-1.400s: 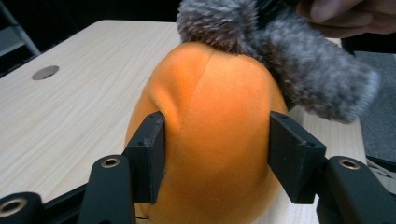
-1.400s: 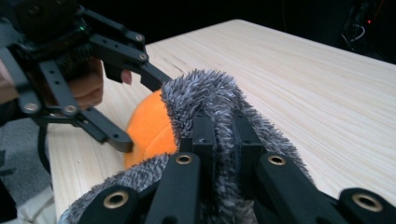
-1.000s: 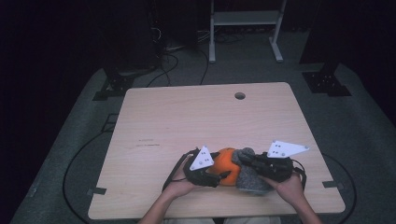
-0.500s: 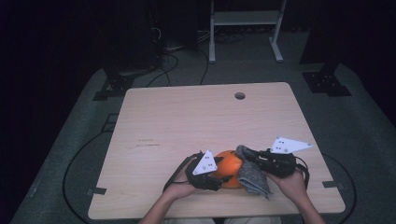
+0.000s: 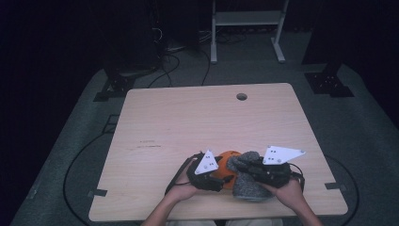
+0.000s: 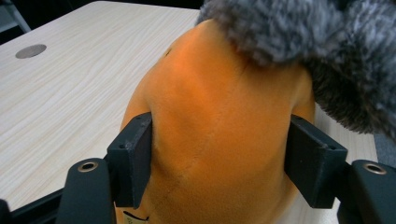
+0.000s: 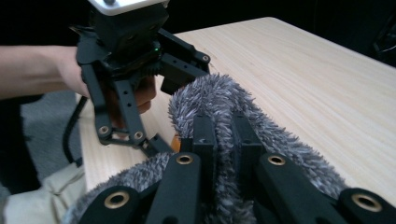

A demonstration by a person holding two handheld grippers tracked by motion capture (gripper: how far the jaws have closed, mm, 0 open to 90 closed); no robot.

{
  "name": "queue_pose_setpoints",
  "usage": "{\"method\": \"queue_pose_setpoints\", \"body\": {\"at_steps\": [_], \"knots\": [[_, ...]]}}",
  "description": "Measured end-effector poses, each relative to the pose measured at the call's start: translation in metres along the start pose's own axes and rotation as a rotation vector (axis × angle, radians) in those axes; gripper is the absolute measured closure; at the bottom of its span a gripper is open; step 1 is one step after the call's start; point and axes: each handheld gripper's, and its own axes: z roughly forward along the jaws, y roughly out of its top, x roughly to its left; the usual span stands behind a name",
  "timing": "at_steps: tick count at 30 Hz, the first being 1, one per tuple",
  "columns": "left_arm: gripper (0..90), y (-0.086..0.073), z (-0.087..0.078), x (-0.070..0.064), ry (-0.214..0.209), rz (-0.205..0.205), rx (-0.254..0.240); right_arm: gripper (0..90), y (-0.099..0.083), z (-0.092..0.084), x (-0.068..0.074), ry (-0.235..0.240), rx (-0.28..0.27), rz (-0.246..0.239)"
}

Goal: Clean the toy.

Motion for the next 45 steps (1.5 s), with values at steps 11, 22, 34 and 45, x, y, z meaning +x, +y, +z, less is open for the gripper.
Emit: {"method": "queue_pose_setpoints", "body": {"at_steps": [11,22,34,45], "knots": [[28.3,0.000,0.004,-0.005,0.018,0.031,-0.010,82.3,0.000,0.005,0.001,0.026,-0.016,-0.006],[27.9,0.001,0.002,-0.002,-0.011,0.013,-0.040,82.3,-0.015,-0.006,-0.025,-0.041,-0.034,0.076],[38.1,0.010,0.000,-0.012,0.155,0.102,-0.052,82.3,-0.010,-0.016,-0.025,-0.048,-0.075,0.114],[39.2,0.006,0.000,-0.008,0.133,0.056,-0.039,82.3,-0.015,-0.002,-0.028,-0.083,-0.037,0.111]]}}
